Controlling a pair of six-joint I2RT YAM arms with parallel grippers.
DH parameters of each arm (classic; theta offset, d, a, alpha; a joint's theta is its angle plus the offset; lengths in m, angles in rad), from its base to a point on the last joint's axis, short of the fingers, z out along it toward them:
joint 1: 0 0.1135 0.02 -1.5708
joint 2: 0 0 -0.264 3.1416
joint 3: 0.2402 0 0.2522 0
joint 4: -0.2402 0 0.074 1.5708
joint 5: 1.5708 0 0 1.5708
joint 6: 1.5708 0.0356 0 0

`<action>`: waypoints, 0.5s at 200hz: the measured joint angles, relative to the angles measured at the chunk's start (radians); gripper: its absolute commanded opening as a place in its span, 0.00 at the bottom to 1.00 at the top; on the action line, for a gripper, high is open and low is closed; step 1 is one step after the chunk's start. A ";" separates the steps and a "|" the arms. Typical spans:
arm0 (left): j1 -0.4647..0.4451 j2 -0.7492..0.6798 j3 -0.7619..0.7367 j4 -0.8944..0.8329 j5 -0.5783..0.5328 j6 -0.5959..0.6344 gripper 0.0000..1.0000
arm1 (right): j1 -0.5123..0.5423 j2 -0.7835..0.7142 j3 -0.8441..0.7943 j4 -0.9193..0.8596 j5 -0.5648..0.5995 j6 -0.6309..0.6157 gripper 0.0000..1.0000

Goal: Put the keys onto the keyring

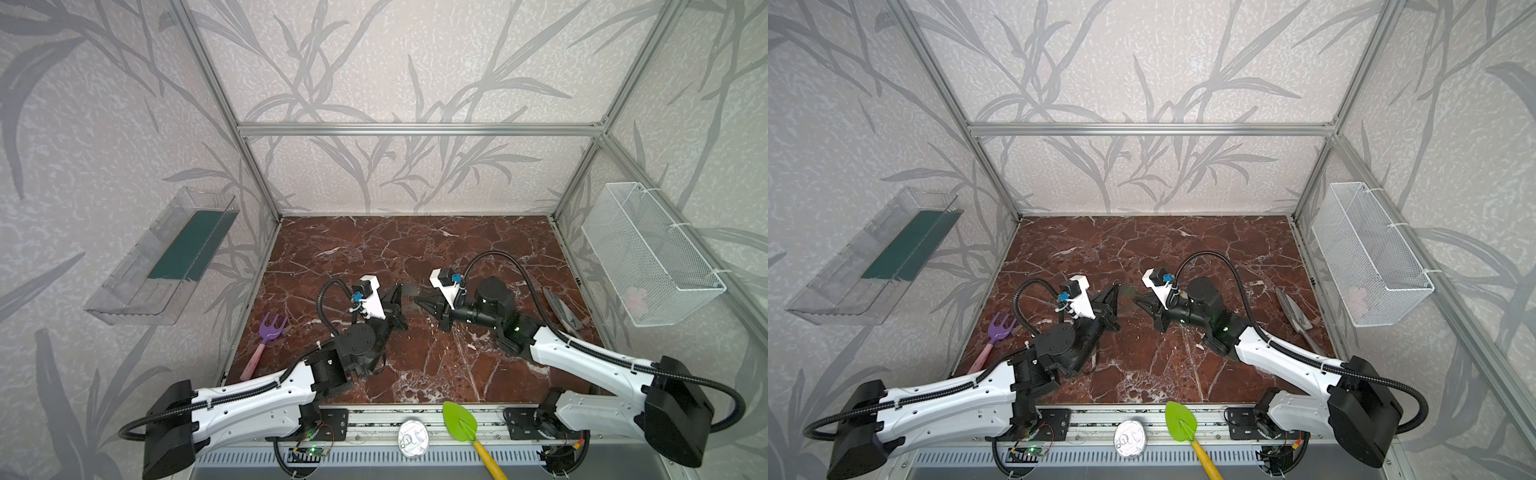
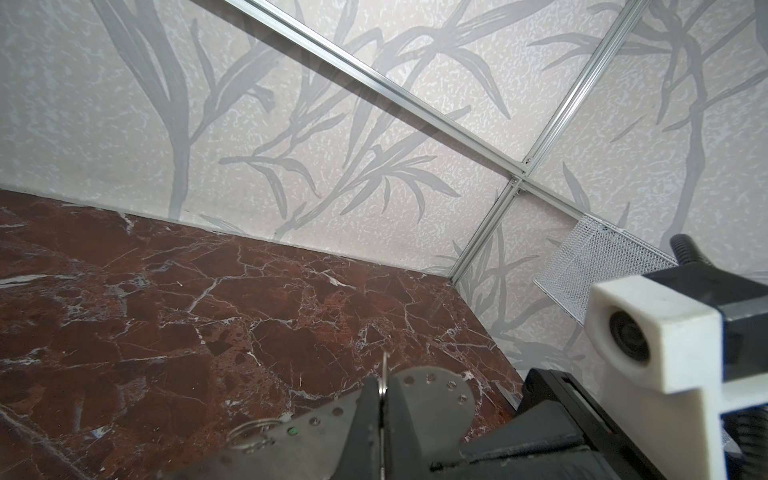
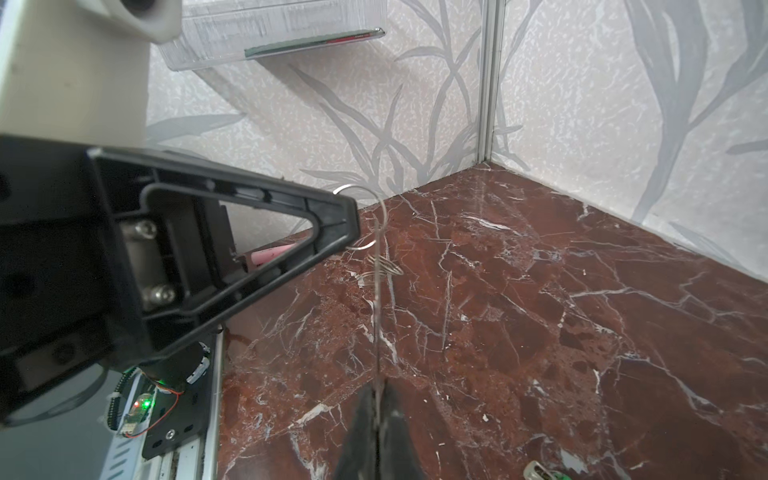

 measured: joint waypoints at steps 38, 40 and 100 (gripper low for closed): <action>-0.001 -0.014 0.000 -0.005 0.018 0.000 0.33 | -0.066 -0.026 0.013 -0.040 -0.100 -0.055 0.00; 0.000 -0.016 0.000 -0.005 0.018 -0.003 0.35 | -0.071 -0.027 0.015 -0.046 -0.100 -0.057 0.00; 0.000 -0.163 0.000 -0.099 -0.018 0.082 0.52 | -0.213 -0.016 0.201 -0.262 -0.236 -0.283 0.00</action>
